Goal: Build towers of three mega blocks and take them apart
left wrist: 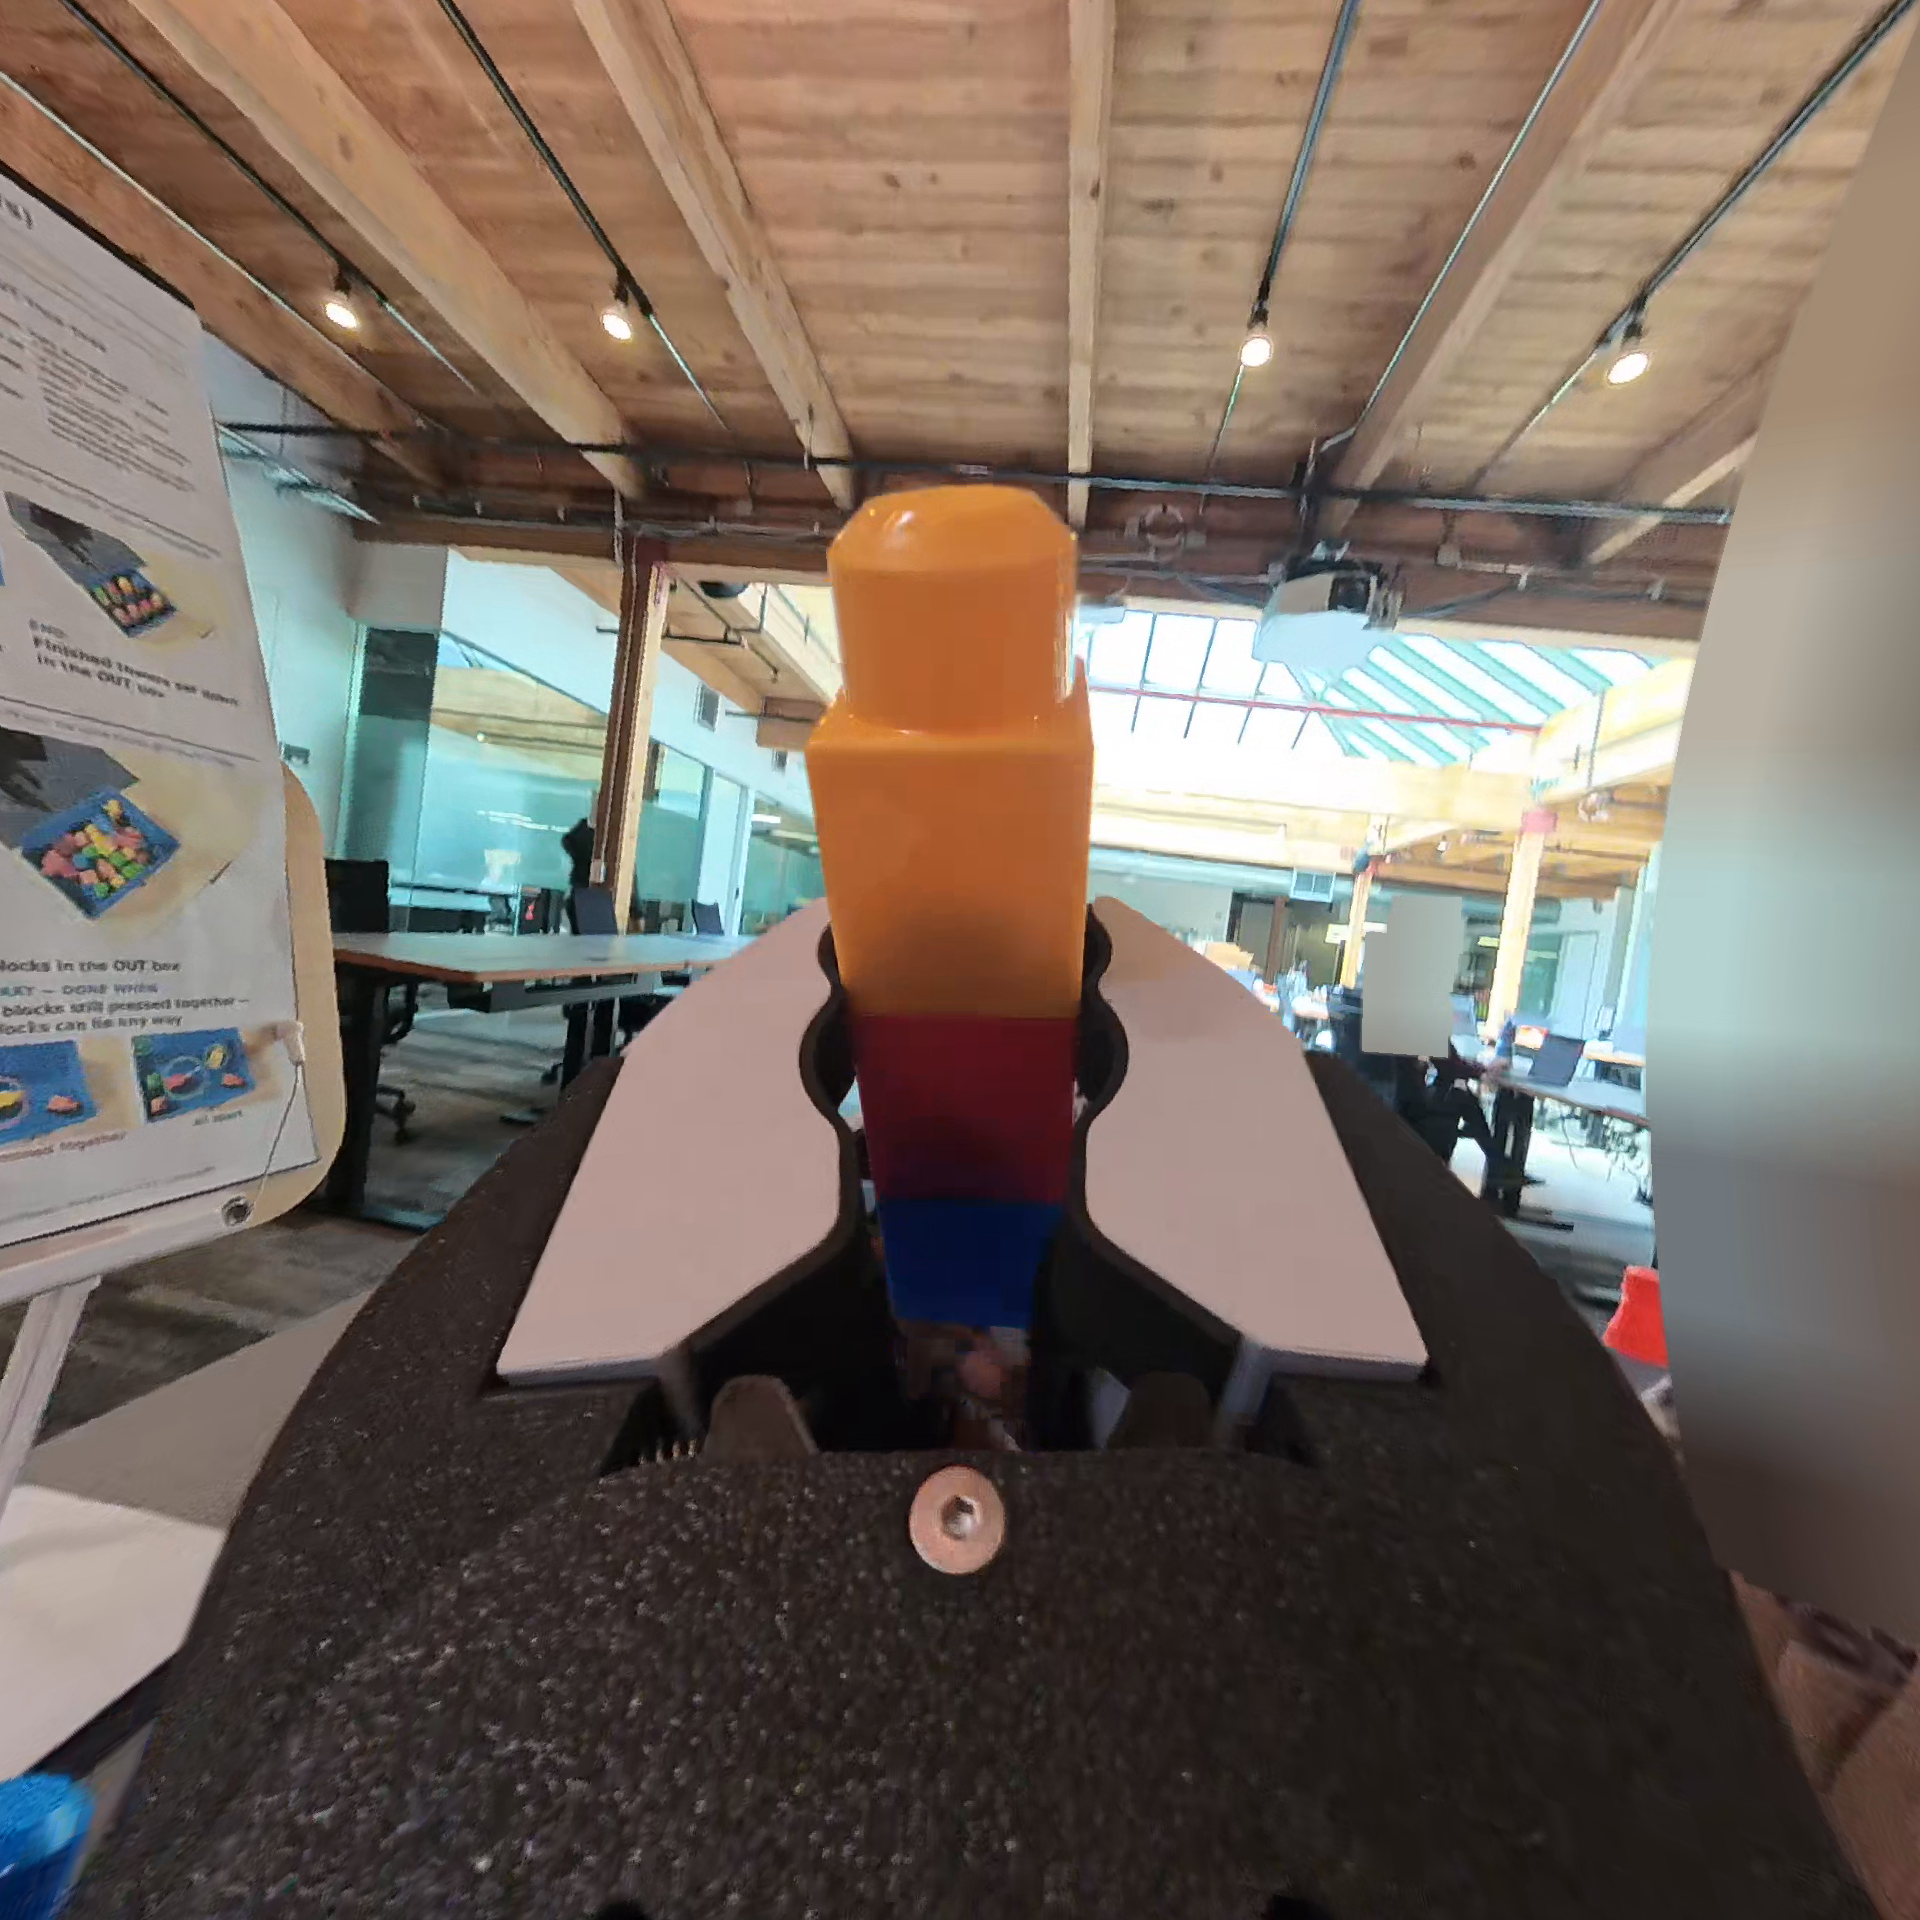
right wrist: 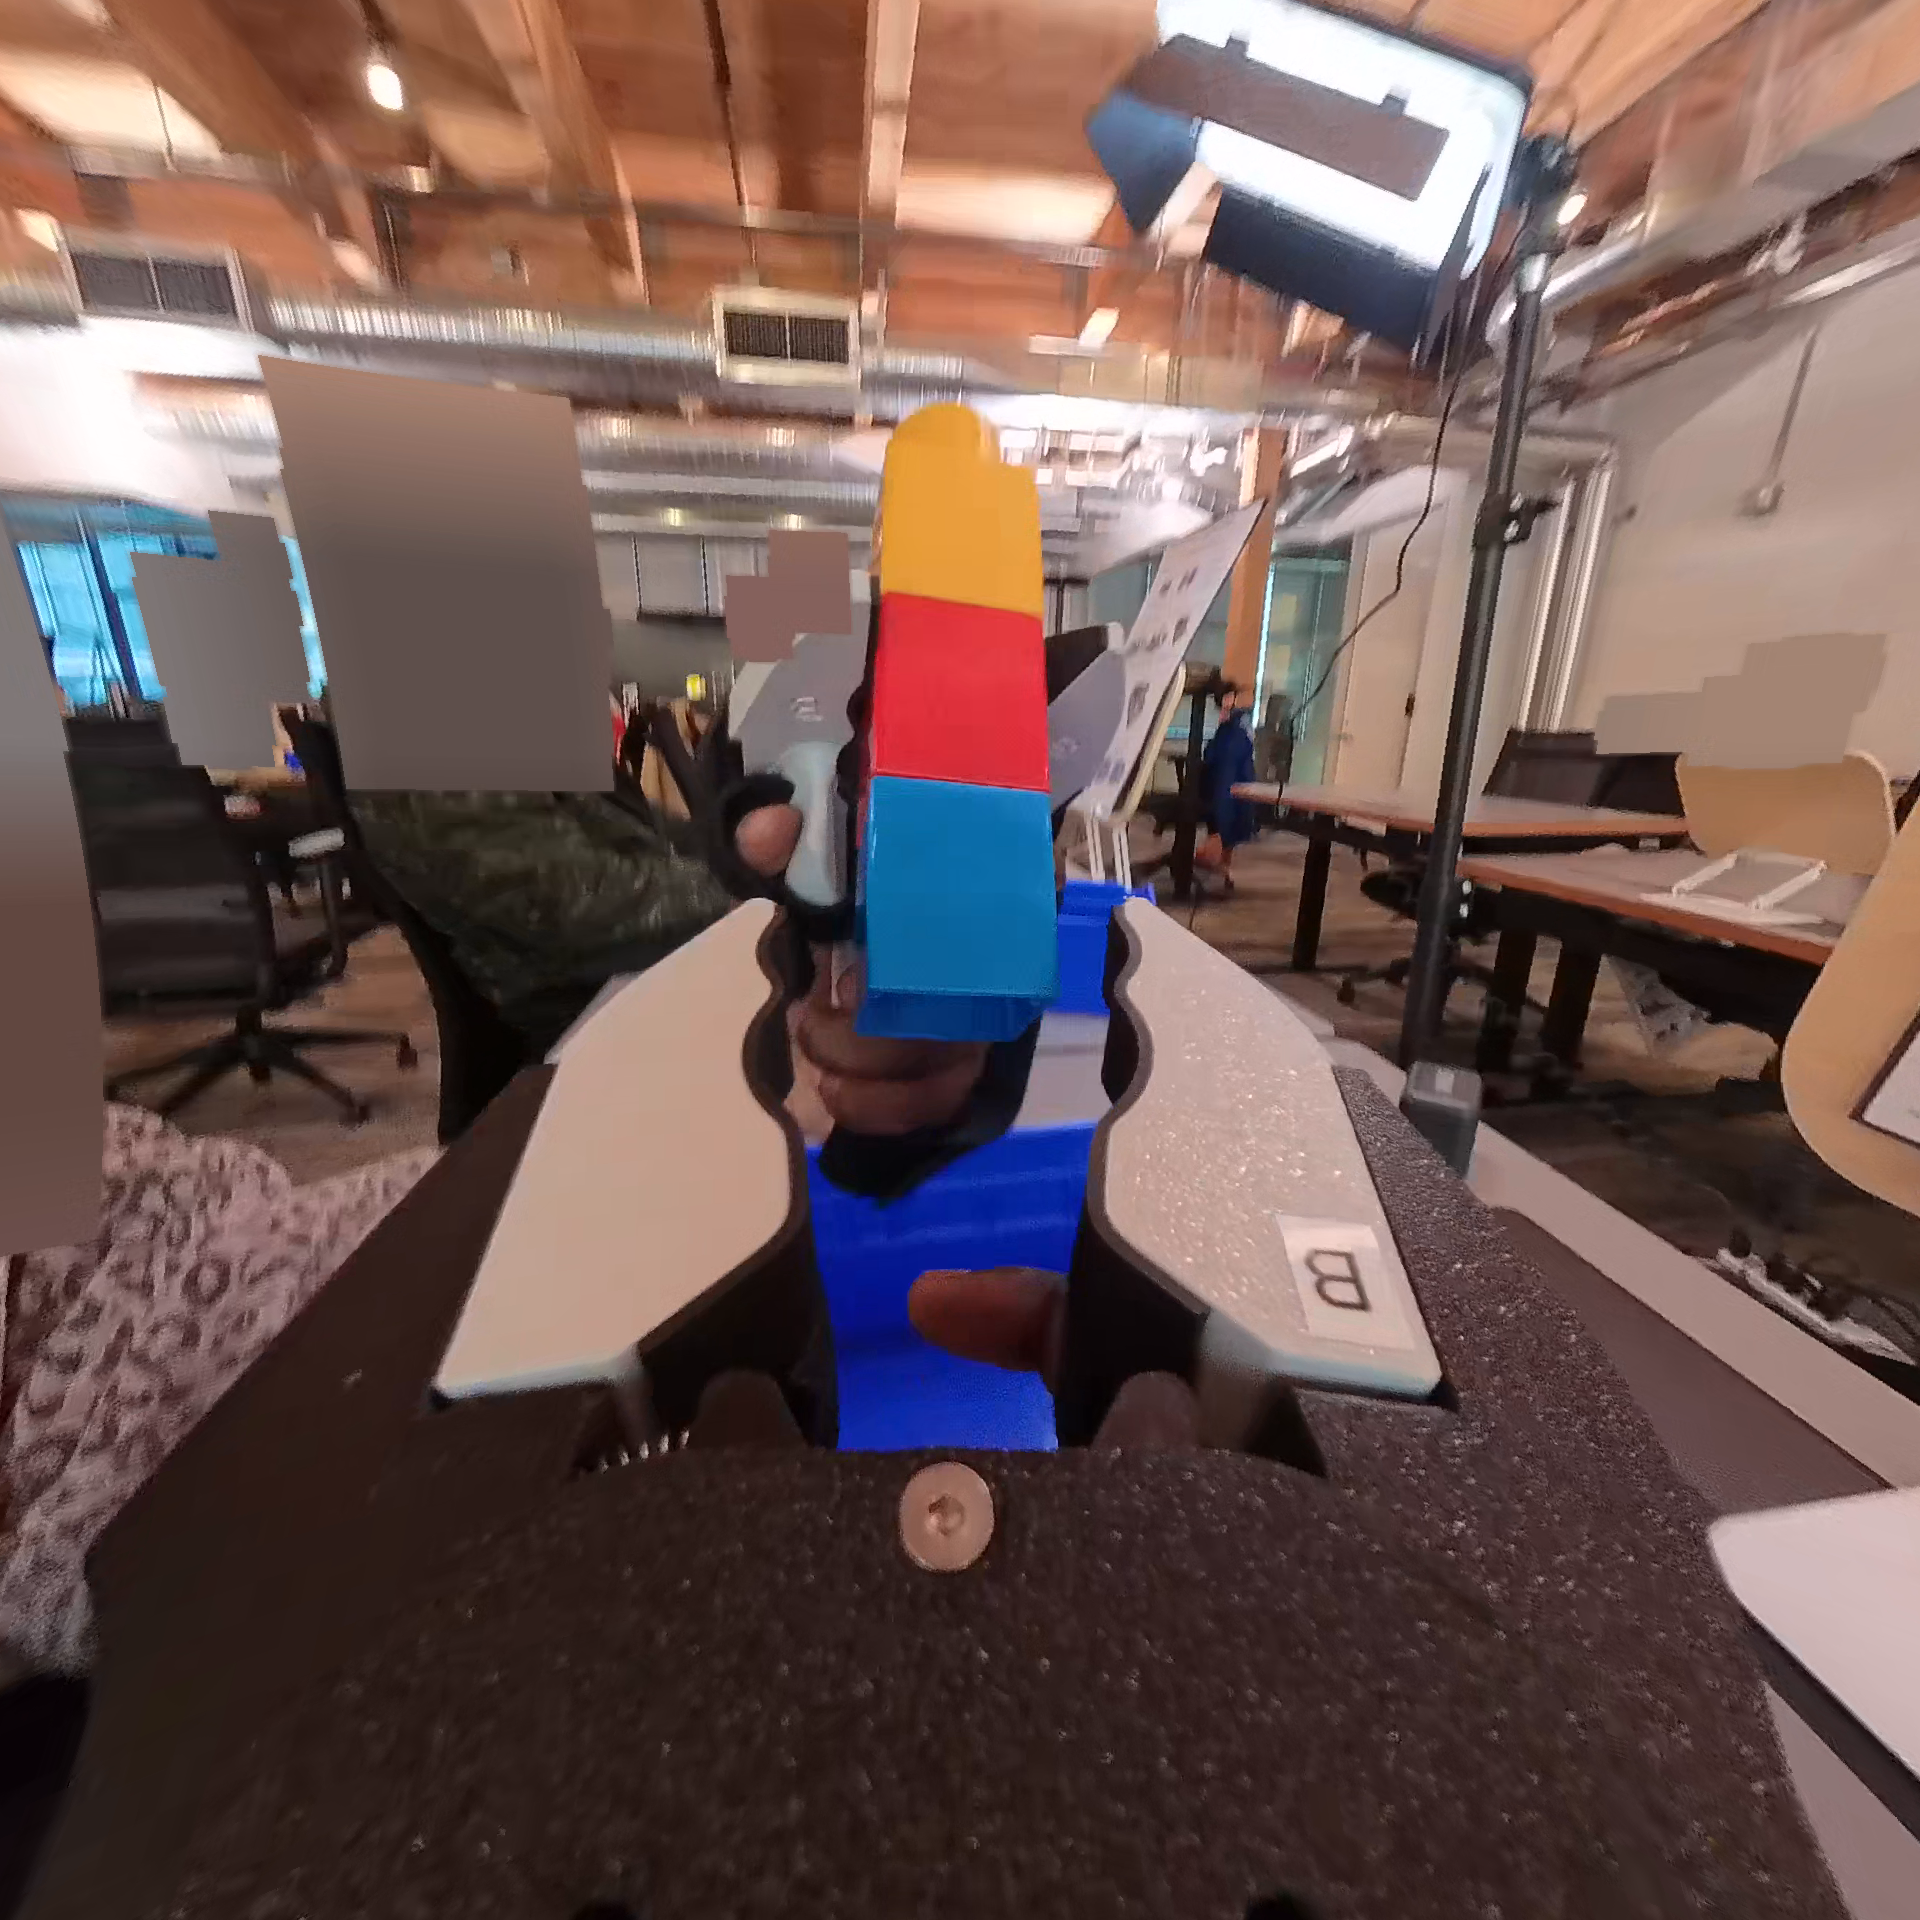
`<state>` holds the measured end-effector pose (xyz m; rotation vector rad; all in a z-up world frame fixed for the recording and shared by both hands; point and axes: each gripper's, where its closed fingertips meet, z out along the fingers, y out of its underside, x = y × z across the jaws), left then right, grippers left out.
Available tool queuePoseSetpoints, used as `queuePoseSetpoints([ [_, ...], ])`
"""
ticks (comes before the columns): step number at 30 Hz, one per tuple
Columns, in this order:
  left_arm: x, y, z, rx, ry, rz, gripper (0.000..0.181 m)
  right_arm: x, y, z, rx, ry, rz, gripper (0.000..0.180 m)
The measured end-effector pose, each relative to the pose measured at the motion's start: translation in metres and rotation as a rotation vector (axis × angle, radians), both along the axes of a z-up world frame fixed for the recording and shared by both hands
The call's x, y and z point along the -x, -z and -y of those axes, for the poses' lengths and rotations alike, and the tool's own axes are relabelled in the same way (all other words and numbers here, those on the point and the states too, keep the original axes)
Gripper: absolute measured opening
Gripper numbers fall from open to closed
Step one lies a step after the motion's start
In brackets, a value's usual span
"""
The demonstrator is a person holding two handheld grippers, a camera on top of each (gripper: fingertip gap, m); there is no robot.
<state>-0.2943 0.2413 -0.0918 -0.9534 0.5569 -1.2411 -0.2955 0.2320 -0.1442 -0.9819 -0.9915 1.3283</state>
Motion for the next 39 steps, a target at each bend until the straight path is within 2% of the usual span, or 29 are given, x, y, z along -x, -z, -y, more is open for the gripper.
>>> queuePoseSetpoints([
  [2, -0.001, -0.010, 0.001, 0.024, 0.028, 0.088, 0.041, 0.004, -0.010, 0.000, 0.031, 0.011, -0.087, 0.052],
  [3, -0.002, -0.013, 0.002, 0.035, 0.047, 0.123, 0.041, 0.003, -0.016, 0.003, 0.024, 0.009, -0.133, 0.040],
  [5, -0.001, -0.020, 0.006, 0.040, 0.079, 0.191, 0.040, 0.001, -0.026, 0.009, 0.037, -0.009, -0.201, 0.038],
  [20, -0.003, -0.041, 0.028, -0.099, -0.087, 0.134, 0.039, 0.000, -0.031, 0.027, 0.027, -0.075, -0.053, 0.035],
  [21, 0.013, -0.050, 0.027, -0.093, -0.123, 0.241, 0.039, -0.002, -0.027, 0.025, -0.002, -0.061, -0.022, 0.035],
  [23, 0.075, -0.067, 0.039, -0.087, -0.092, 0.521, 0.039, -0.013, -0.014, 0.011, -0.039, 0.005, 0.053, 0.036],
  [24, 0.103, -0.069, 0.044, -0.087, -0.122, 0.556, 0.039, -0.023, -0.010, 0.003, -0.023, 0.024, 0.087, 0.036],
  [26, 0.144, -0.067, 0.051, -0.120, -0.325, 0.461, 0.039, -0.049, -0.009, -0.010, -0.010, 0.070, 0.116, 0.036],
  [28, 0.179, -0.057, 0.052, -0.096, -0.580, 0.329, 0.039, -0.083, -0.008, -0.031, -0.021, 0.231, 0.154, 0.035],
  [31, 0.225, -0.045, 0.063, -0.063, -0.820, 0.283, 0.040, -0.143, 0.017, -0.062, 0.017, 0.504, 0.350, 0.036],
  [35, 0.237, -0.045, 0.074, -0.060, -0.765, 0.343, 0.040, -0.222, 0.101, -0.076, 0.201, 0.742, 0.835, 0.036],
  [37, 0.227, -0.044, 0.067, -0.043, -0.720, 0.325, 0.040, -0.247, 0.153, -0.055, 0.362, 0.686, 1.139, 0.036],
  [39, 0.213, -0.043, 0.057, -0.021, -0.699, 0.282, 0.039, -0.254, 0.188, -0.023, 0.524, 0.522, 1.353, 0.036],
])
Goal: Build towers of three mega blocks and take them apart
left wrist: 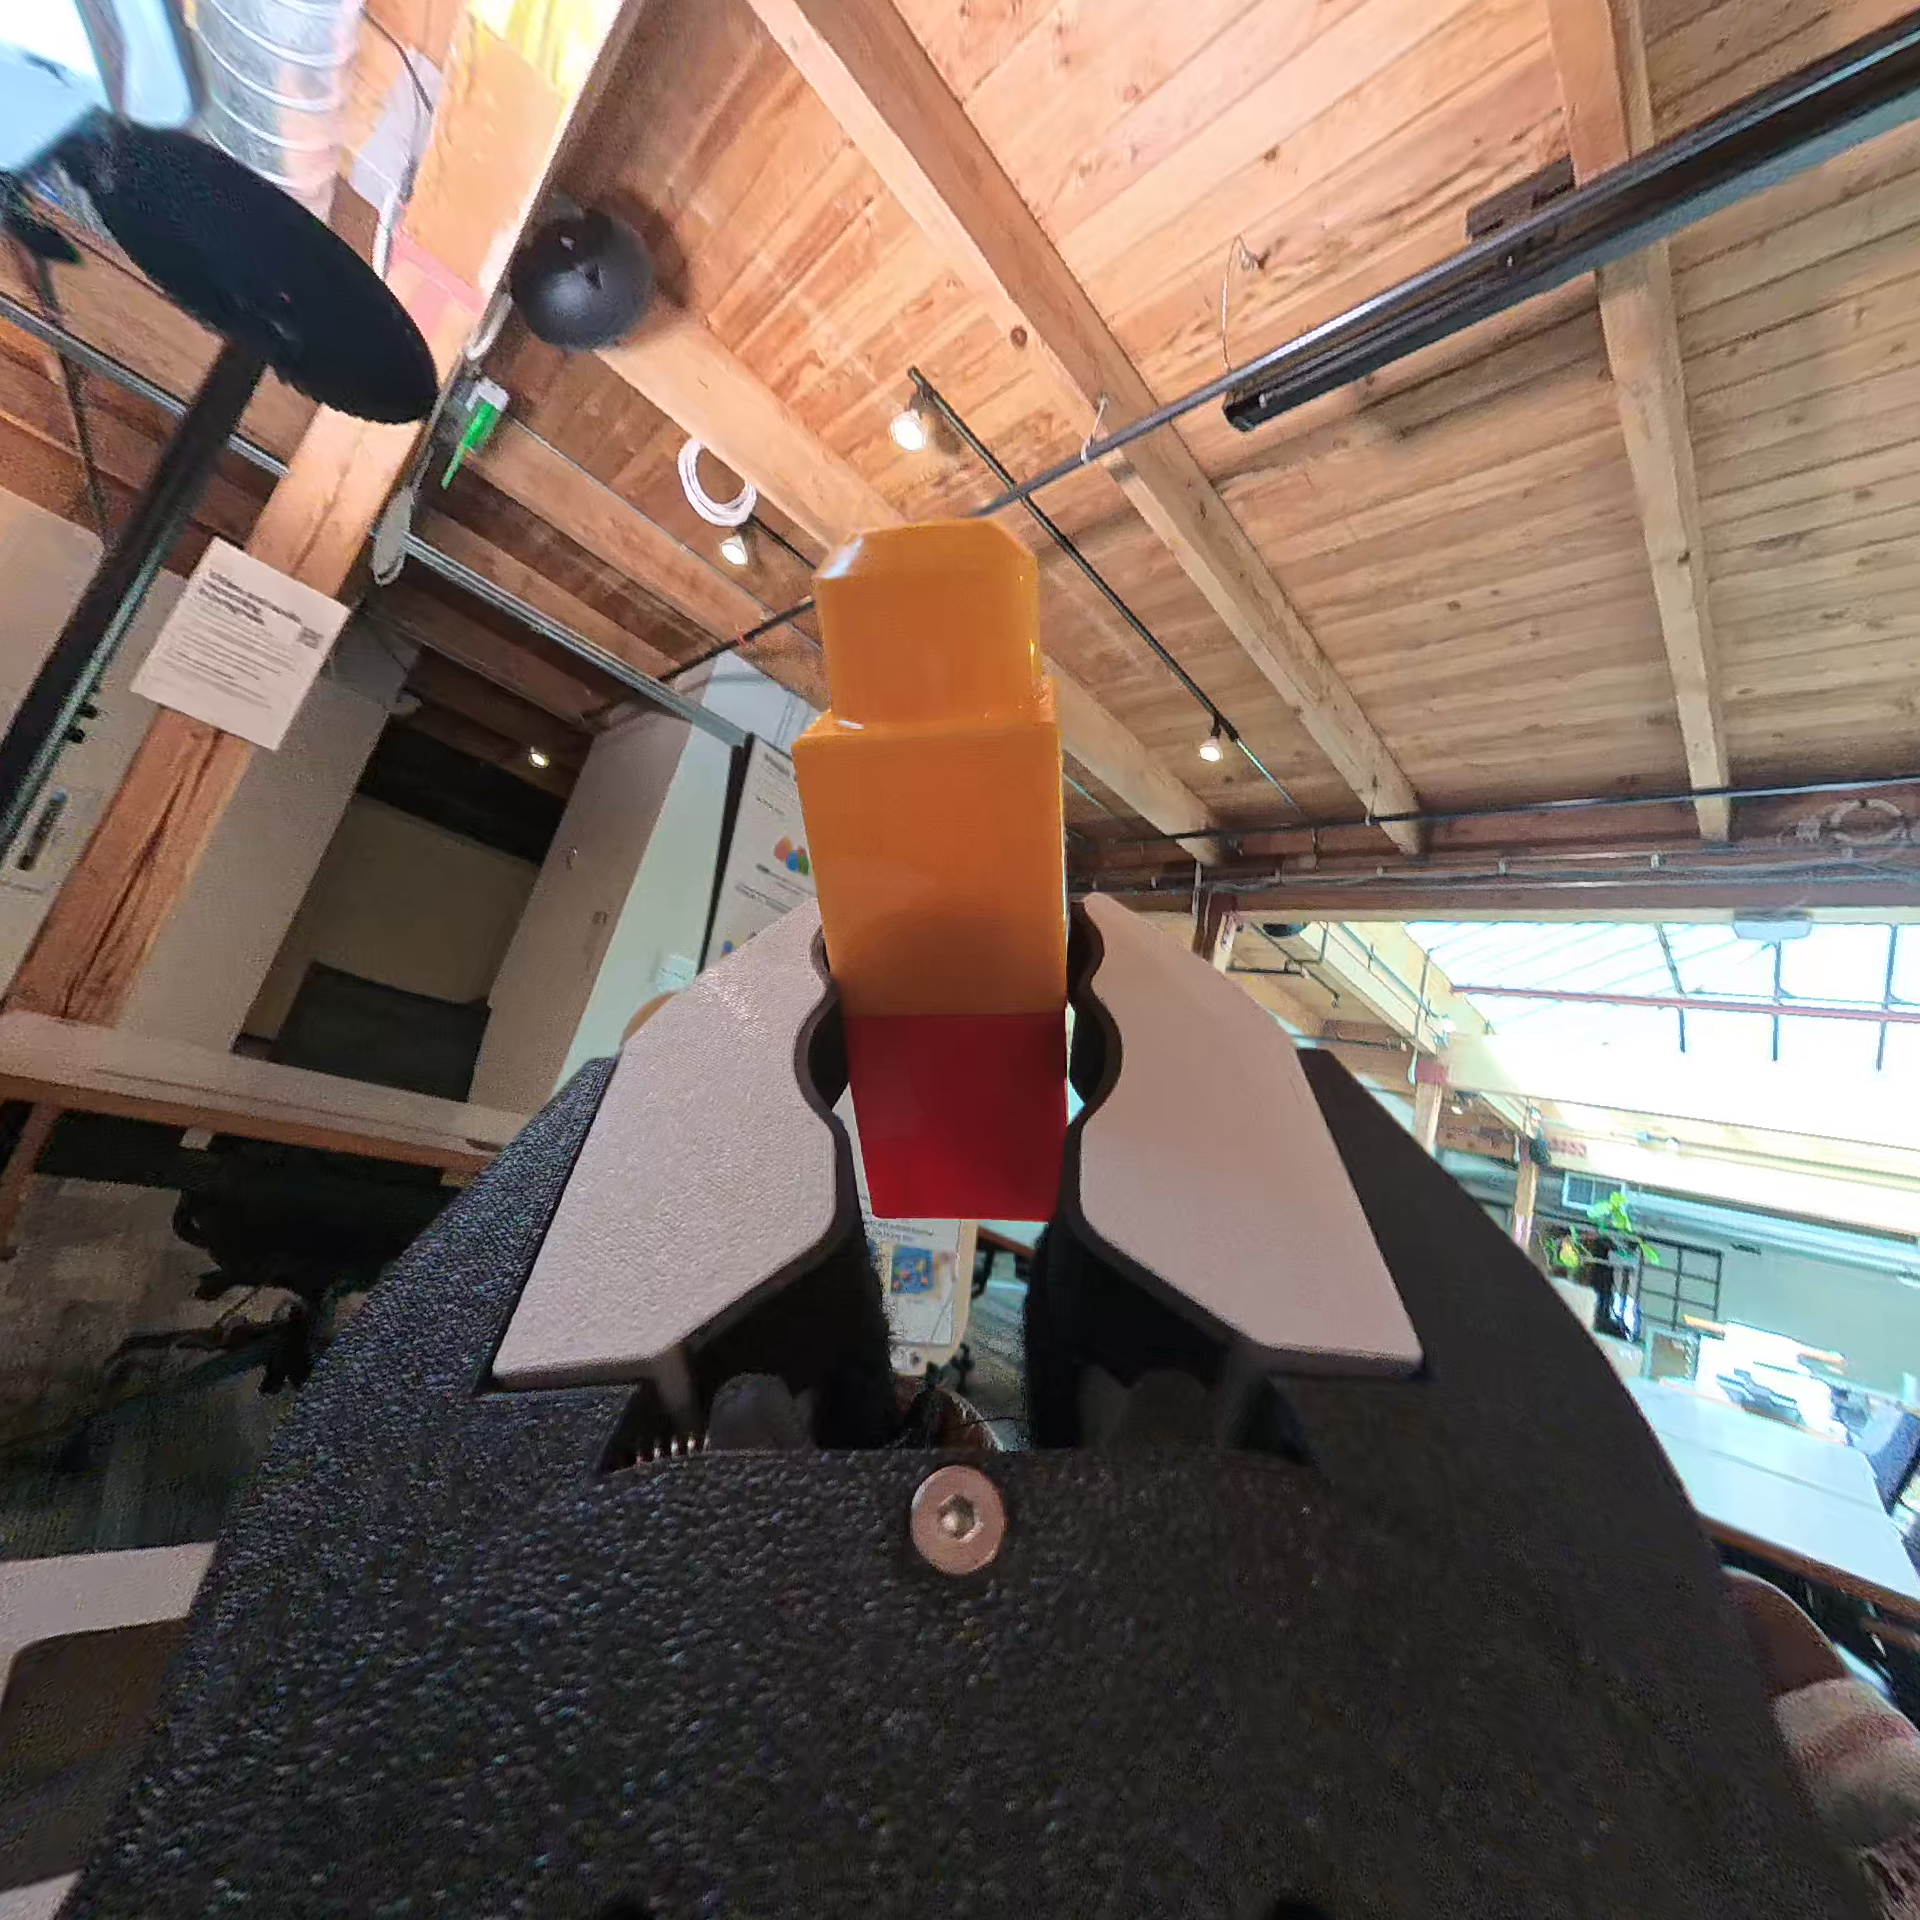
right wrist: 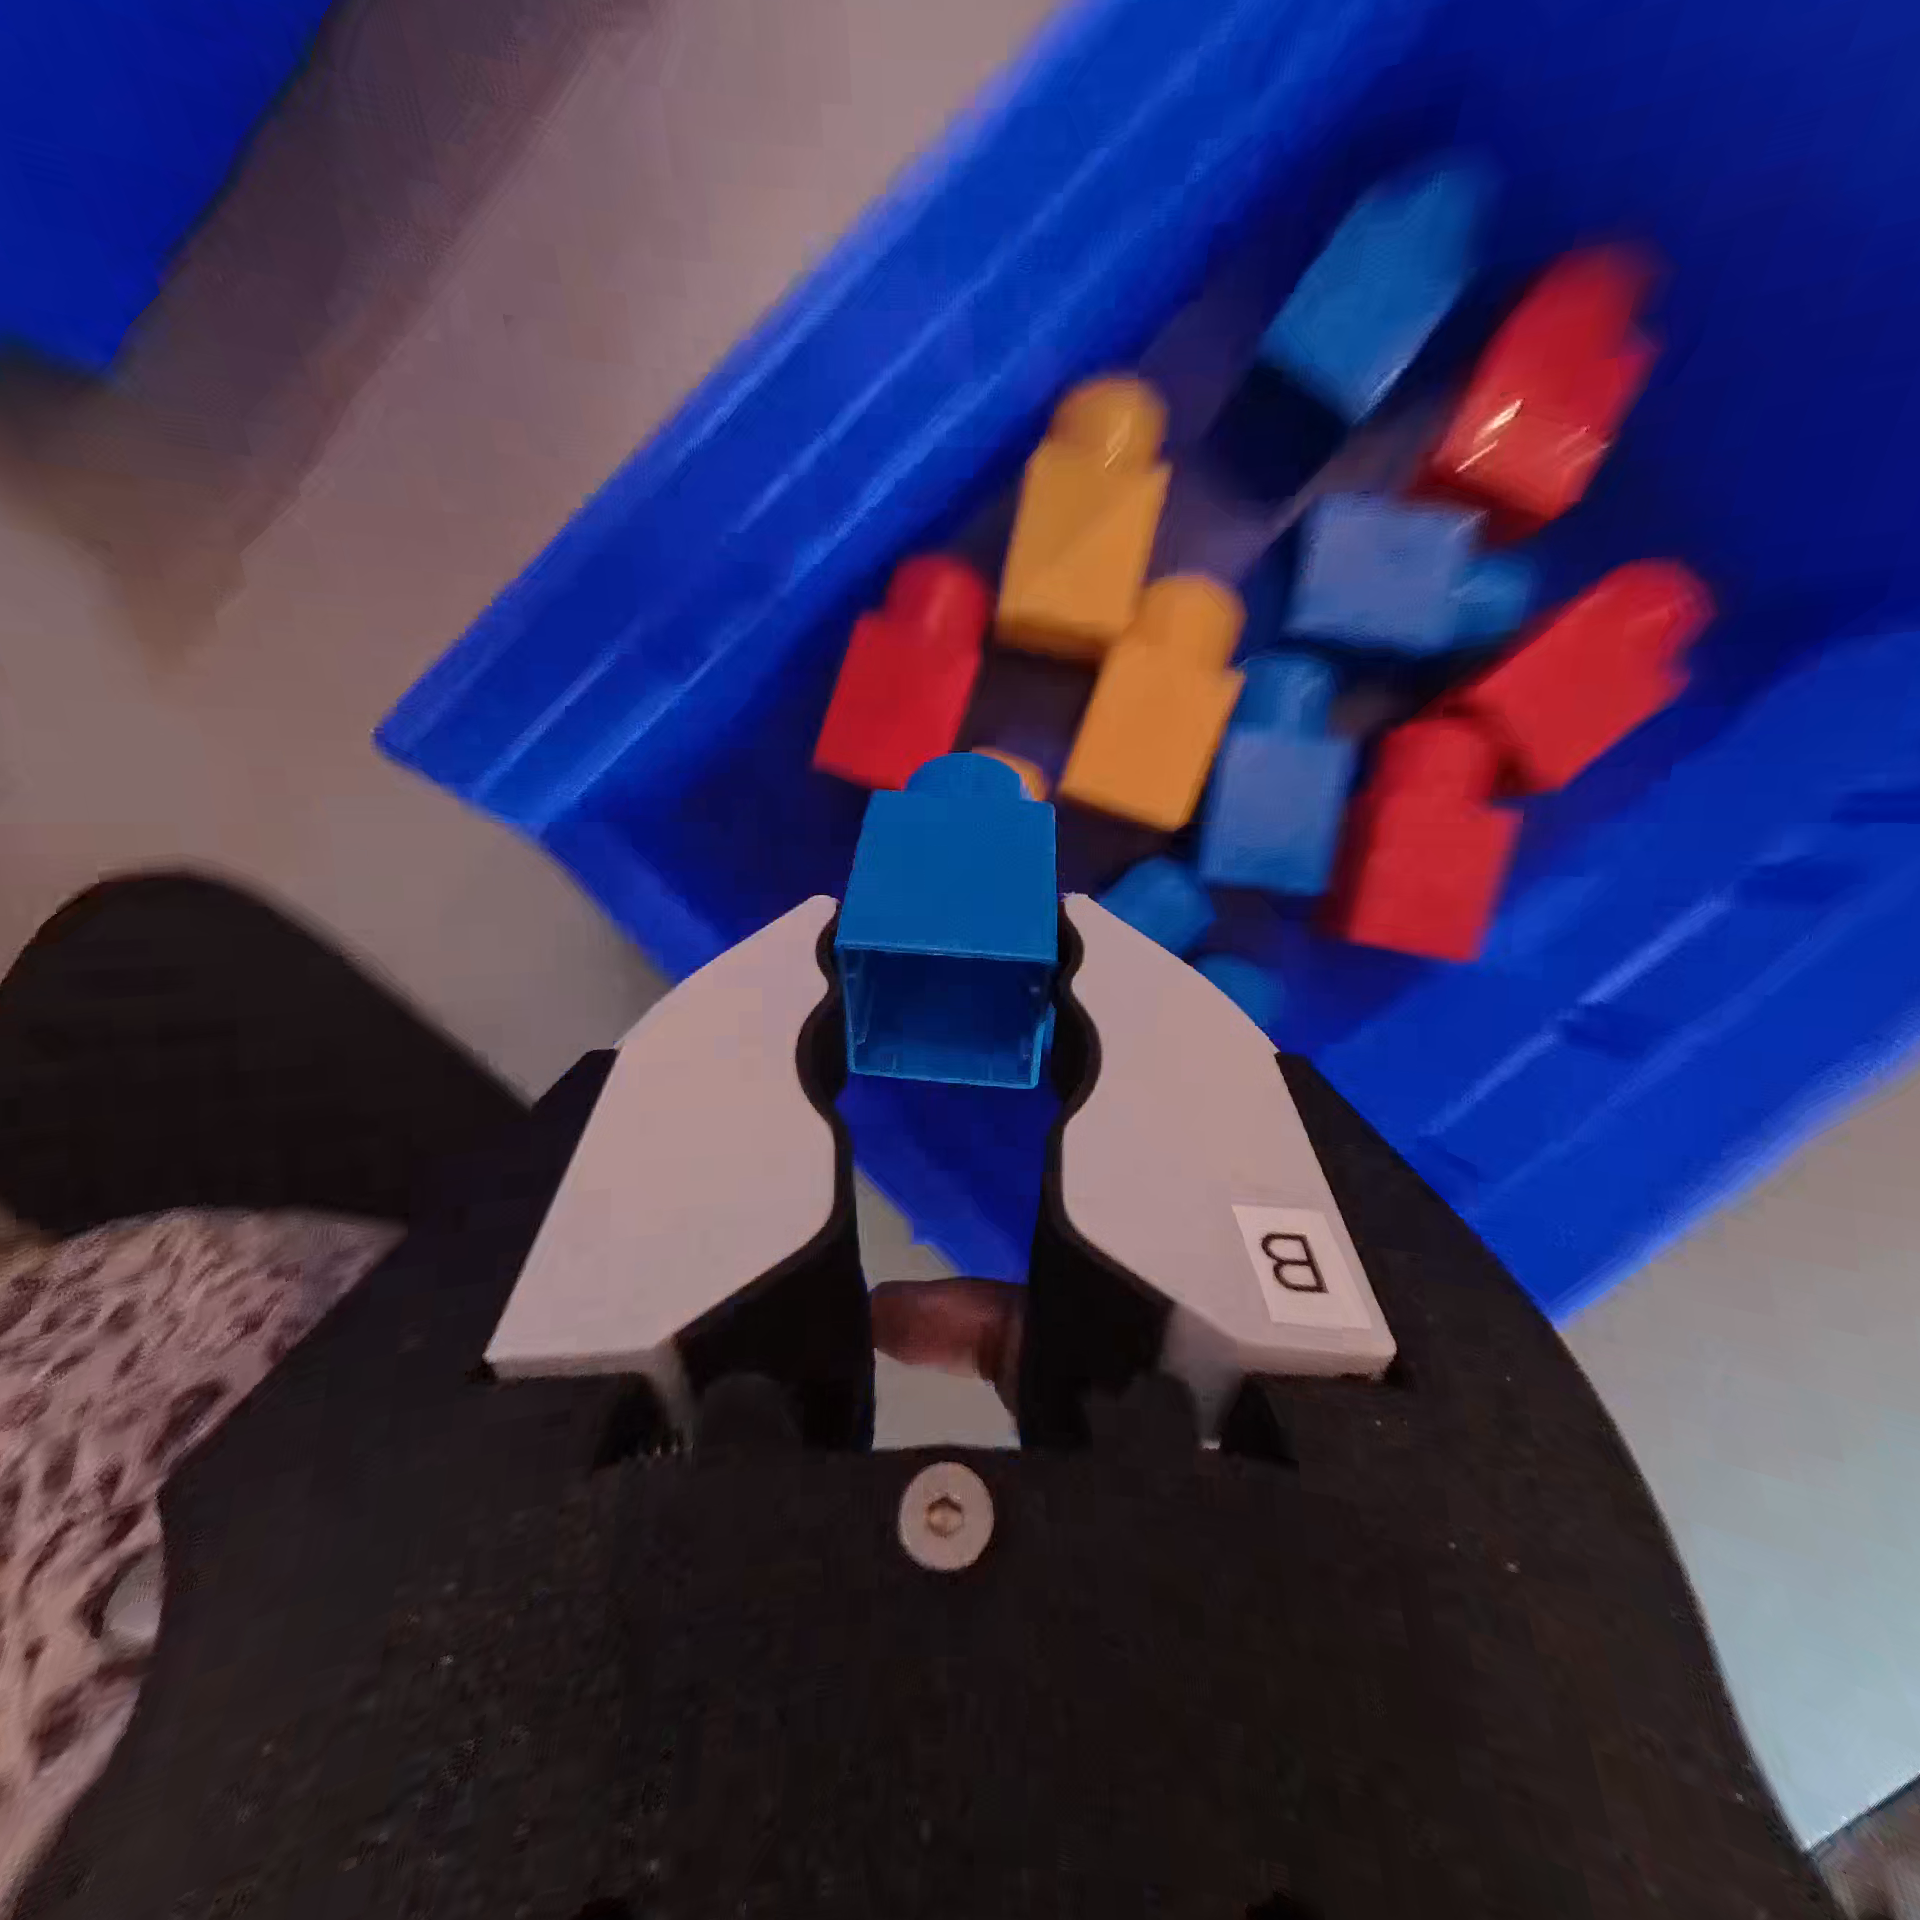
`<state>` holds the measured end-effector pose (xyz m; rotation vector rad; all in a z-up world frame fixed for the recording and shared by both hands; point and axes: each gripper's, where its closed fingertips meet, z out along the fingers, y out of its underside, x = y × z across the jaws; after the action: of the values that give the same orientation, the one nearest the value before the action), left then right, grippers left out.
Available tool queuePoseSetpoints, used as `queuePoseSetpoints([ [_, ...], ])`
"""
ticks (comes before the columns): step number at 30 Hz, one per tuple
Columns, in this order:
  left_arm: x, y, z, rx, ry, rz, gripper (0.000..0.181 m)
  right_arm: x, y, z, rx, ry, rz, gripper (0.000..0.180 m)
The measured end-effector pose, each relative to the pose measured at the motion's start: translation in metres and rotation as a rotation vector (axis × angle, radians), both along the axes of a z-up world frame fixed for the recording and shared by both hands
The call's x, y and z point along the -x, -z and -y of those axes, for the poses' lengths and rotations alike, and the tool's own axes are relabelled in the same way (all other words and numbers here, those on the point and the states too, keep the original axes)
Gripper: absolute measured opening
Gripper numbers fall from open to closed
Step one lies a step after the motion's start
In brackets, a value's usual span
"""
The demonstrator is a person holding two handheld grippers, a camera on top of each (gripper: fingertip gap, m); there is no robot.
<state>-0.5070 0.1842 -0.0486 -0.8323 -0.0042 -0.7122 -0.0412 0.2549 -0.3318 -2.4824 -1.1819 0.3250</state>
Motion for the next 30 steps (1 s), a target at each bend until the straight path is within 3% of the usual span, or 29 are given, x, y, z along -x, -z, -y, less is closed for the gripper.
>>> queuePoseSetpoints([
  [6, -0.043, -0.002, -0.016, 0.020, 0.103, -0.078, 0.039, 0.024, 0.018, 0.010, 0.148, -0.084, 0.013, 0.036],
  [14, -0.049, 0.001, -0.022, 0.041, 0.083, -0.113, 0.039, 0.035, 0.037, 0.012, 0.250, -0.126, 0.047, 0.038],
  [18, -0.046, 0.001, -0.020, 0.045, 0.056, -0.125, 0.039, 0.031, 0.039, 0.009, 0.246, -0.104, 0.077, 0.057],
  [27, -0.056, 0.004, -0.025, 0.066, 0.059, -0.165, 0.040, 0.015, 0.023, 0.003, 0.123, -0.055, 0.084, 0.048],
  [30, -0.070, 0.006, -0.030, 0.081, 0.092, -0.201, 0.040, 0.030, -0.007, -0.011, -0.093, -0.132, -0.007, 0.045],
])
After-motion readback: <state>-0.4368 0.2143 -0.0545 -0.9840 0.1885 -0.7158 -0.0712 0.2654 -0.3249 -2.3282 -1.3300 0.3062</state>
